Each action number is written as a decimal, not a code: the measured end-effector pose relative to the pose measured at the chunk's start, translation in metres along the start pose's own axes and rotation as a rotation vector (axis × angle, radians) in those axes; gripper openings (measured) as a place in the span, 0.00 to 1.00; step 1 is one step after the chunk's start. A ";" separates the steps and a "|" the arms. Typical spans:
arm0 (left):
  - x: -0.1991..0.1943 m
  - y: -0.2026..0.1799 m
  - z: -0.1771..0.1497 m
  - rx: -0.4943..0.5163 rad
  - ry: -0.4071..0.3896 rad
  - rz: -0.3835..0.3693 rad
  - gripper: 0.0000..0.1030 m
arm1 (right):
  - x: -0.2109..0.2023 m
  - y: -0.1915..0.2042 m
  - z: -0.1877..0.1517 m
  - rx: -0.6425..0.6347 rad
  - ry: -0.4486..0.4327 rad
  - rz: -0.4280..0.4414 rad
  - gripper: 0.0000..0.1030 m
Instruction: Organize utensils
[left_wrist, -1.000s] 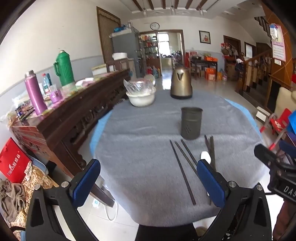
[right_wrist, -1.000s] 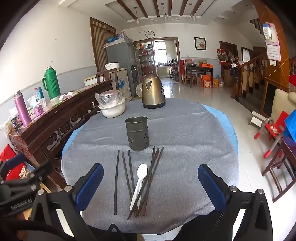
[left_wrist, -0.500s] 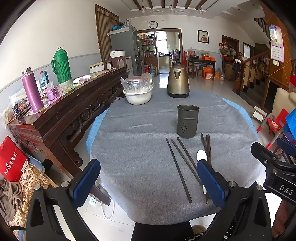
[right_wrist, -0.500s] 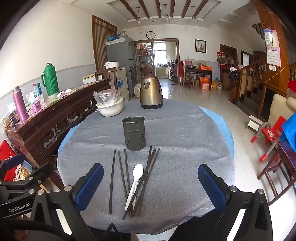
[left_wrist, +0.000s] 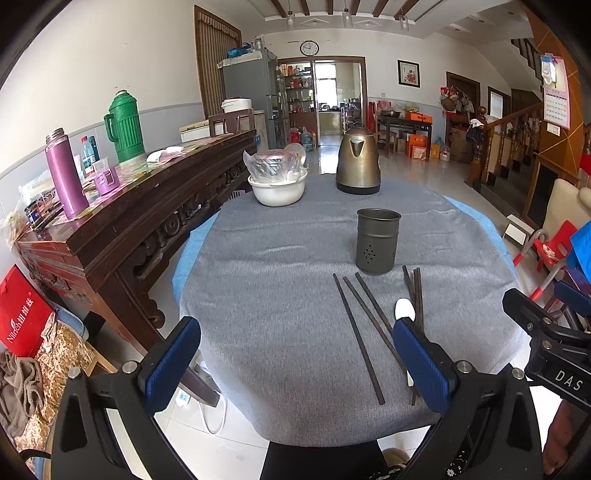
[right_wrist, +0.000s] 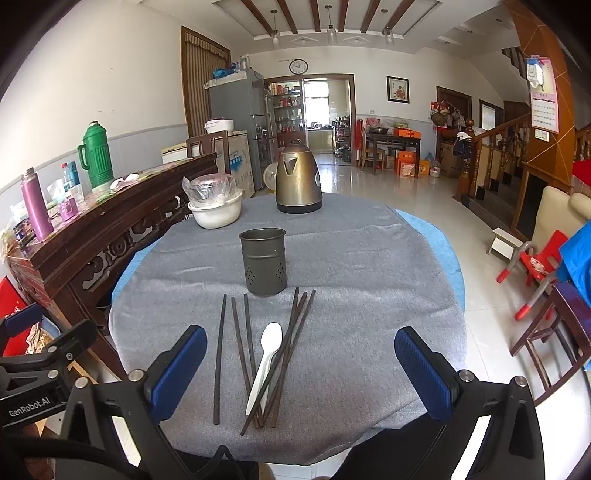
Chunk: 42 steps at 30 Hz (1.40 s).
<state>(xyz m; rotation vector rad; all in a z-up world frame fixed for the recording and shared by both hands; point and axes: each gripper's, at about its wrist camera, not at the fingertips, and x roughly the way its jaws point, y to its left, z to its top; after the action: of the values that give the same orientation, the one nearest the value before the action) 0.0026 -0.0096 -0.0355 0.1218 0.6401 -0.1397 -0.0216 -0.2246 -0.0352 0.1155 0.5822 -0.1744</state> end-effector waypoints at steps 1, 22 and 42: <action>0.001 0.001 0.000 0.001 0.001 -0.001 1.00 | 0.000 -0.001 -0.001 0.001 0.001 -0.001 1.00; 0.010 0.003 -0.006 -0.006 0.026 0.004 1.00 | 0.006 -0.014 -0.006 0.048 0.037 -0.004 1.00; 0.041 0.015 -0.013 -0.058 0.093 0.011 1.00 | 0.047 -0.031 -0.009 0.161 0.181 0.077 0.85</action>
<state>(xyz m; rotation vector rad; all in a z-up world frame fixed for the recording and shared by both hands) 0.0296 0.0034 -0.0694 0.0760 0.7356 -0.1055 0.0057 -0.2601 -0.0707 0.3119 0.7427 -0.1368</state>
